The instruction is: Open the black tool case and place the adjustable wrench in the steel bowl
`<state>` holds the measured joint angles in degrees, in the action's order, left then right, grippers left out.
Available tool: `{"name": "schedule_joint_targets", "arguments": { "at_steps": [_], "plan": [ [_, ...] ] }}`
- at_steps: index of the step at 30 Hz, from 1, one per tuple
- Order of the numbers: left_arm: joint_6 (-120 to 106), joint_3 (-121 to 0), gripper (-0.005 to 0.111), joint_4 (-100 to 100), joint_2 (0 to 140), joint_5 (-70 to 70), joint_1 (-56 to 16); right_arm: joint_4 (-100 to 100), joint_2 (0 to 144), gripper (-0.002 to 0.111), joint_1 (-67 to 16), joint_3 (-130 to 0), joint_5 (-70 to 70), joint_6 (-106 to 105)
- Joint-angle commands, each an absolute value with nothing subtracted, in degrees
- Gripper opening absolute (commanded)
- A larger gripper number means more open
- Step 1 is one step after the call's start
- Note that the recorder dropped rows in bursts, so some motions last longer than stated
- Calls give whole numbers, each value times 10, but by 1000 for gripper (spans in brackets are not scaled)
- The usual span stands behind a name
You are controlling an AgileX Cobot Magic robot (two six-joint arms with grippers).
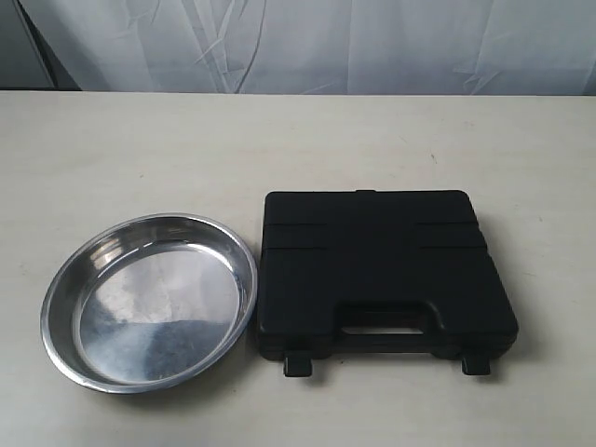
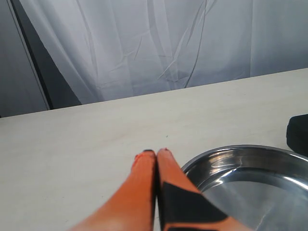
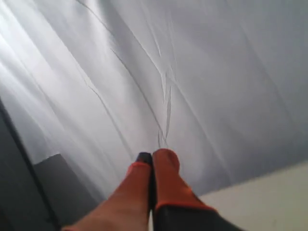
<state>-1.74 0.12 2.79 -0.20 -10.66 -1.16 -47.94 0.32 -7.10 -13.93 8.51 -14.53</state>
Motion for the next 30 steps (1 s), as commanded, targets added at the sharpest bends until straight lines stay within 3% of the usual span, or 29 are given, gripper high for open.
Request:
{"name": "schedule_joint_targets", "arguments": {
  "at_steps": [1, 8, 11, 14, 18, 20, 26, 30],
  "plan": [
    [-17, 0, 0, 27, 0, -103, -12, -450, 77, -1, -68, -233, 141, -316],
    [-17, 0, 0, 27, 0, -103, -12, -330, 426, -1, -76, -437, 530, -330],
    [-17, 0, 0, 27, 0, -103, -12, -327, 575, -1, -112, -497, 600, -352],
    [-17, 0, 0, 27, 0, -103, -12, -283, 681, 6, -170, -511, 607, -352],
    [-17, 0, 0, 27, 0, -103, -12, -239, 788, 39, -251, -511, 591, -349],
    [-17, 0, 0, 27, 0, -103, -12, -228, 827, 50, -291, -511, 569, -348],
    [-17, 0, 0, 27, 0, -103, -12, -116, 899, 37, -373, -511, 527, -294],
    [-17, 0, 0, 27, 0, -103, -12, -57, 916, 39, -395, -511, 514, -251]
  ]
}}
